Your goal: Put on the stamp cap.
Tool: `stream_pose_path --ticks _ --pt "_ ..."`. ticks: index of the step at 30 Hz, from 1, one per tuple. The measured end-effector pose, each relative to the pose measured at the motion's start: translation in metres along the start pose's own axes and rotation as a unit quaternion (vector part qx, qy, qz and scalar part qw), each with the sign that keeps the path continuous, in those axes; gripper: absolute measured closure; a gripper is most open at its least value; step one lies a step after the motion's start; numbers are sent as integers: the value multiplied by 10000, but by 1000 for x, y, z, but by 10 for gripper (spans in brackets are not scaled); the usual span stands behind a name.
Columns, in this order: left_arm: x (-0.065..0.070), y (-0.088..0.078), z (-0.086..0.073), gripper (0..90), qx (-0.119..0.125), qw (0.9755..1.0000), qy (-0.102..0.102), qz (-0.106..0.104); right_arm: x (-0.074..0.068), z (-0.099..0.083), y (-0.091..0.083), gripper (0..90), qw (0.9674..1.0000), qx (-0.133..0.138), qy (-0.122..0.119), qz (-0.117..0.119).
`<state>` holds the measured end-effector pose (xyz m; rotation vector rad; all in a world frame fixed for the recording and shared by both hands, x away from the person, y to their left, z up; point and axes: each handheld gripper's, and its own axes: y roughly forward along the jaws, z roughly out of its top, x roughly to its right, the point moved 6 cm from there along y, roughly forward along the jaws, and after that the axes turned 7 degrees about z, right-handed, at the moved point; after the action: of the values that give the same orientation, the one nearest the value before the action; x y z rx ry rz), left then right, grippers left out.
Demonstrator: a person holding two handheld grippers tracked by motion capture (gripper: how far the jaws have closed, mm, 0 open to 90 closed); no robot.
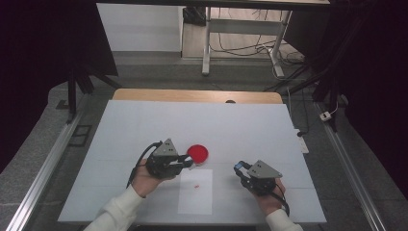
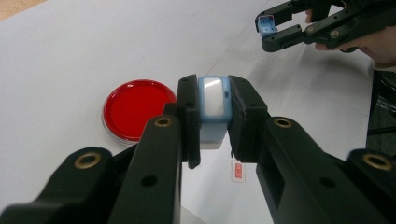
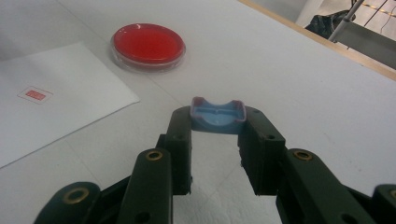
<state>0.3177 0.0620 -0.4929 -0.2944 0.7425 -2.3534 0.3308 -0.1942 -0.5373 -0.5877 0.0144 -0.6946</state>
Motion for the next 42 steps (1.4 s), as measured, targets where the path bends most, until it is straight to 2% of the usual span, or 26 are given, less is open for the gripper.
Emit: stream_pose_path --ticks 23,32,42 --pt "-1 2 2 756 36 10000 -17 0 -20 9 17 655 9996 33 -45 283" --pt "-1 2 3 756 69 10000 -40 29 -35 16 30 655 9990 68 -175 409" --pt "-1 2 5 756 101 9999 -48 25 -47 23 39 655 9983 153 -130 555"
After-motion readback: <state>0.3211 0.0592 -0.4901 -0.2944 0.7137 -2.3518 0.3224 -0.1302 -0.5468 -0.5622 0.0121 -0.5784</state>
